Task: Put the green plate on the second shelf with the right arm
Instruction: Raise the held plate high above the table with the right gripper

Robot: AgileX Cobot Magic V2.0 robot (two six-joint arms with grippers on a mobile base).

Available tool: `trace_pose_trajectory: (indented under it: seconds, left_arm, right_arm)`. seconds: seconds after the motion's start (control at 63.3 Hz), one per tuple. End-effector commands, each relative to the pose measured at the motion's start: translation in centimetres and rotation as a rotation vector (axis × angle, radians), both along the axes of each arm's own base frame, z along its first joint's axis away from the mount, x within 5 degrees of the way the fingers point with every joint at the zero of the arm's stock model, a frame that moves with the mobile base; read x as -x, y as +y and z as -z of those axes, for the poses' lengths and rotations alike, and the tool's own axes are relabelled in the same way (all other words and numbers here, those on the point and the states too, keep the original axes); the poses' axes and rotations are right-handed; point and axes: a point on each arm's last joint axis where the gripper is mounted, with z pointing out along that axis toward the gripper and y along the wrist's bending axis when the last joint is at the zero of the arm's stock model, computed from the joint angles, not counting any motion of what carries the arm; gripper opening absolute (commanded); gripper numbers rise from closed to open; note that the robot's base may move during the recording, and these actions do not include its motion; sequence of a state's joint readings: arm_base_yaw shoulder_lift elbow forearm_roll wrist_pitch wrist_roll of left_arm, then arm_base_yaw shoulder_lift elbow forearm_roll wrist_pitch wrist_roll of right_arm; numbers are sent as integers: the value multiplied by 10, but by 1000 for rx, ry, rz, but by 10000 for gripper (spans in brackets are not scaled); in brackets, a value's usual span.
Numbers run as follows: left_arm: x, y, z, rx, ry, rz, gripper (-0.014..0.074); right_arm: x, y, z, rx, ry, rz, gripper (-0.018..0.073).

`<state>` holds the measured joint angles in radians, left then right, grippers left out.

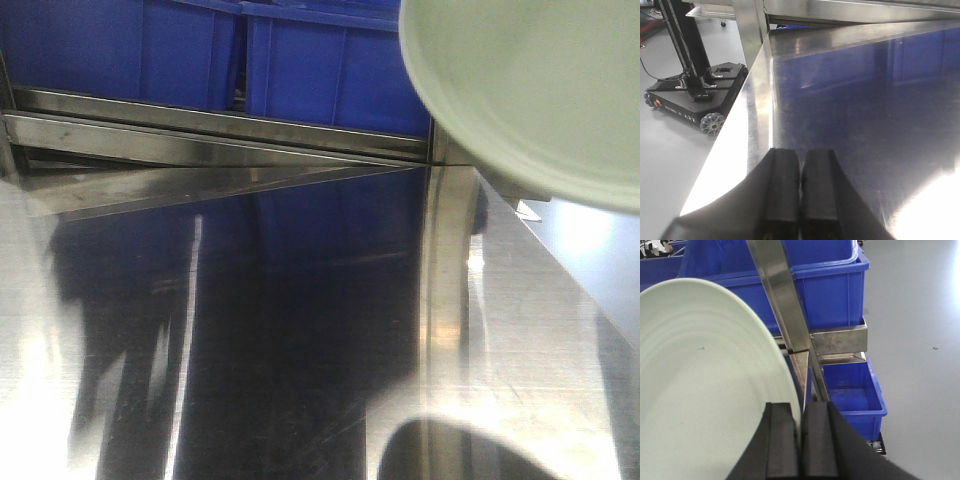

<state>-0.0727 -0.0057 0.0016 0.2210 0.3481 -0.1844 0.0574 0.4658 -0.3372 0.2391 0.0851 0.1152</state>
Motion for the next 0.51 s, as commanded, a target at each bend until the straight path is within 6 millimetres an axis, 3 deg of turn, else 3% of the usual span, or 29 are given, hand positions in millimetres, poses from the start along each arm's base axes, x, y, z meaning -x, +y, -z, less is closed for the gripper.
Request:
trace_pose_trajectory:
  seconds: [0.0,0.489]
  left_arm:
    - [-1,-1,8,6,-42,17,125]
    - [-1,-1,8,6,-42,17,125]
  right_arm:
    - [1,-3,-20,-8,-148,34,55]
    - [1,-3,-20,-8,-148,34,55]
